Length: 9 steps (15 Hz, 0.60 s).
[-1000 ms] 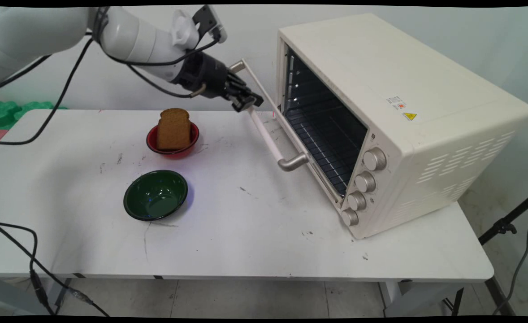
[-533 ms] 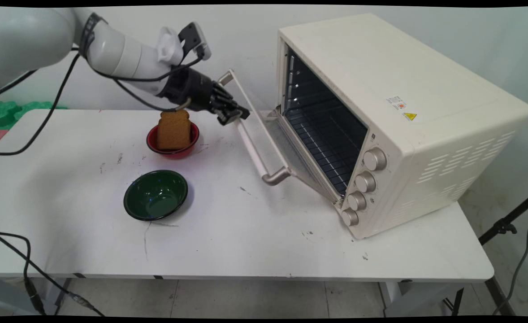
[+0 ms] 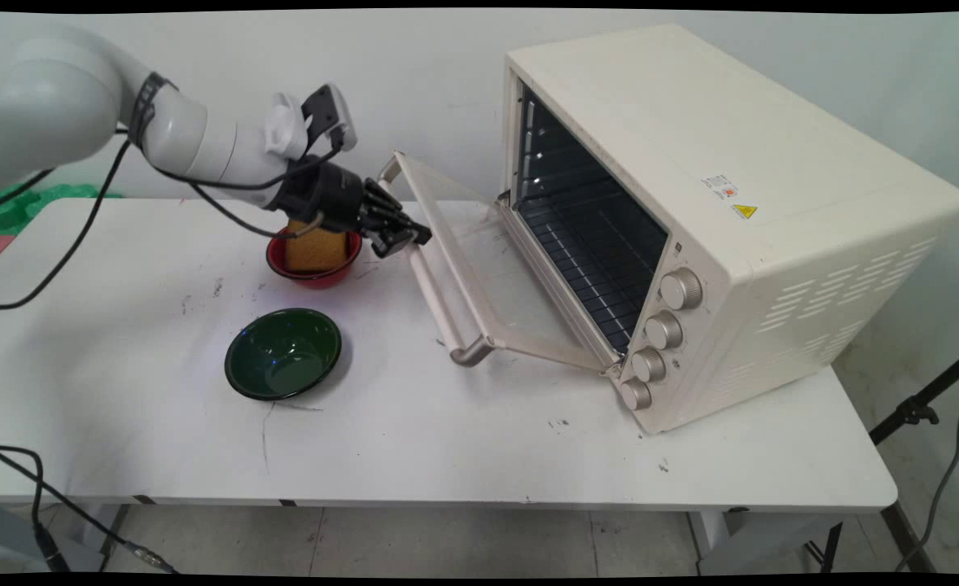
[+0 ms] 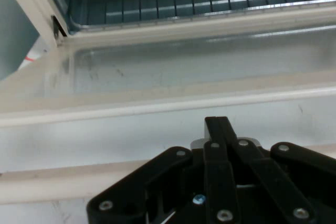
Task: Open the oven
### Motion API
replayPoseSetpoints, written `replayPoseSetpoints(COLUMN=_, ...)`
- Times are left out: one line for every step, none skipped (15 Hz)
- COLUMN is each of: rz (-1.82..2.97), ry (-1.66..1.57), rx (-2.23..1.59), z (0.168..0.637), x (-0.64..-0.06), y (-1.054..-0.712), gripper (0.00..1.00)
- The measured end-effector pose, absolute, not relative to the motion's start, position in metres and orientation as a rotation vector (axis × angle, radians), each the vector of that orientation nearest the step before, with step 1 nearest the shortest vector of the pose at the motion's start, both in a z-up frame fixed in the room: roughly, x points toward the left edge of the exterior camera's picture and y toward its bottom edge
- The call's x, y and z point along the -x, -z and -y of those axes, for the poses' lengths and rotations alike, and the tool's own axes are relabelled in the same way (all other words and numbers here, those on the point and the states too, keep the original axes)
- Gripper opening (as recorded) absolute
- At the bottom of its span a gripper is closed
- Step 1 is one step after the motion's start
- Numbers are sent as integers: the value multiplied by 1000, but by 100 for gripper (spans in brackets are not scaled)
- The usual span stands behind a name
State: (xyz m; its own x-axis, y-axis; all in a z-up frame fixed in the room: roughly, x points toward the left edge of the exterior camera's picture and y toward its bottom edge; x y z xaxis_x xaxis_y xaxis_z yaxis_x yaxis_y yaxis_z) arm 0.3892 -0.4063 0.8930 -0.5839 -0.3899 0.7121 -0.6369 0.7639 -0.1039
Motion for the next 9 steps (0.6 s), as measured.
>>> replayPoseSetpoints(rz=2259, ry=-457, rx=-761, z=405, x=-393, y=-887, gripper=0)
replayPoseSetpoints(rz=2257, ry=-455, rx=-760, z=404, x=-396, y=-881, gripper=0)
replayPoseSetpoints(rz=2255, ry=-453, rx=-757, z=403, x=-399, y=-875, gripper=0)
replayPoseSetpoints(rz=2252, ry=-452, rx=-755, z=402, x=-402, y=-869, gripper=0)
replayPoseSetpoints(rz=2248, ry=-450, rx=-752, z=401, x=-406, y=-864, gripper=0)
replayPoseSetpoints(rz=2245, ry=-449, rx=-748, z=401, x=-408, y=-858, gripper=0)
replayPoseSetpoints(rz=2241, ry=-448, rx=-743, z=401, x=-411, y=-853, gripper=0)
replayPoseSetpoints(rz=2237, ry=-447, rx=-737, z=400, x=-413, y=-848, gripper=0)
replayPoseSetpoints(rz=2233, ry=-445, rx=-734, z=399, x=-416, y=-843, gripper=0)
